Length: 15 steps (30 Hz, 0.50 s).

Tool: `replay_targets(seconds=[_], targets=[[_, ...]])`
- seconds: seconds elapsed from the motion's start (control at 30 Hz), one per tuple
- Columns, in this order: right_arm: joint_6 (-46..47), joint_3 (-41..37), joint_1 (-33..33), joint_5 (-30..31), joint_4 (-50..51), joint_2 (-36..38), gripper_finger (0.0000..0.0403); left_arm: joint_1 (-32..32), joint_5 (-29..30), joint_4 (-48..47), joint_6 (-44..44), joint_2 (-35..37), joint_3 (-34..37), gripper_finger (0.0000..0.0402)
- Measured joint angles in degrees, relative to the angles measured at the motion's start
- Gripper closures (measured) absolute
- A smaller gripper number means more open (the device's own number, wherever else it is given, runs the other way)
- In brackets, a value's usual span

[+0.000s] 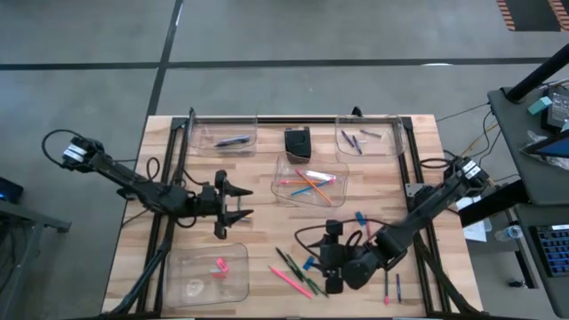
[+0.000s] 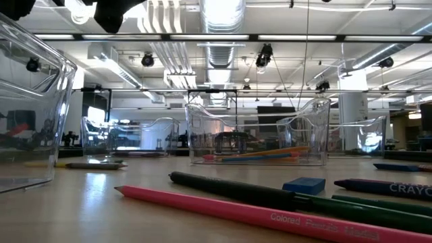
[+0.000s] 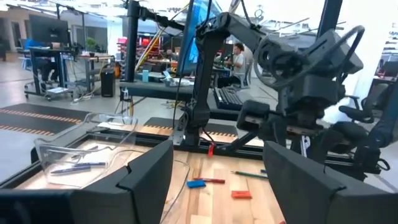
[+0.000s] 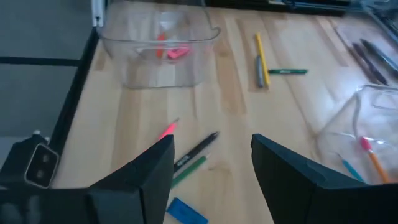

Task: Sort crayons/erasers/pens/pencils in bins
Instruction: Put the green crayon into the top right transparent bin

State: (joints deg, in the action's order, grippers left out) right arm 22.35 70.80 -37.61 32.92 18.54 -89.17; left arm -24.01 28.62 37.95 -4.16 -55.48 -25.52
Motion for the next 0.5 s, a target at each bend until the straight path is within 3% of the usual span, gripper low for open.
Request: replay_targets(seconds=[0.1,0.2,0.33,0.5], targets=[[-0.95,-3.20,-0.43,-0.23,-5.46,0.00,0.0200,0.00,-0.04,-1.71,-2.29,-0.36,0.01,0.0166],[-3.39,-9.11,-0.35,-0.99,-18.22,-0.02,0.0200,0.02,-0.02,-4.41,-4.48,-0.30,0.02,0.0166],[-7.72,-16.42,1.25,-8.36,-32.58,-0.44,0.0200,0.02,-0.04,-4.60,-4.57,-0.25,-0.02,0.0166],[-6.84,-18.46,3.49,-10.47,-36.89,-0.09,0.0200,0.02,-0.04,-4.54,-4.74,-0.32,-0.05,0.0166]])
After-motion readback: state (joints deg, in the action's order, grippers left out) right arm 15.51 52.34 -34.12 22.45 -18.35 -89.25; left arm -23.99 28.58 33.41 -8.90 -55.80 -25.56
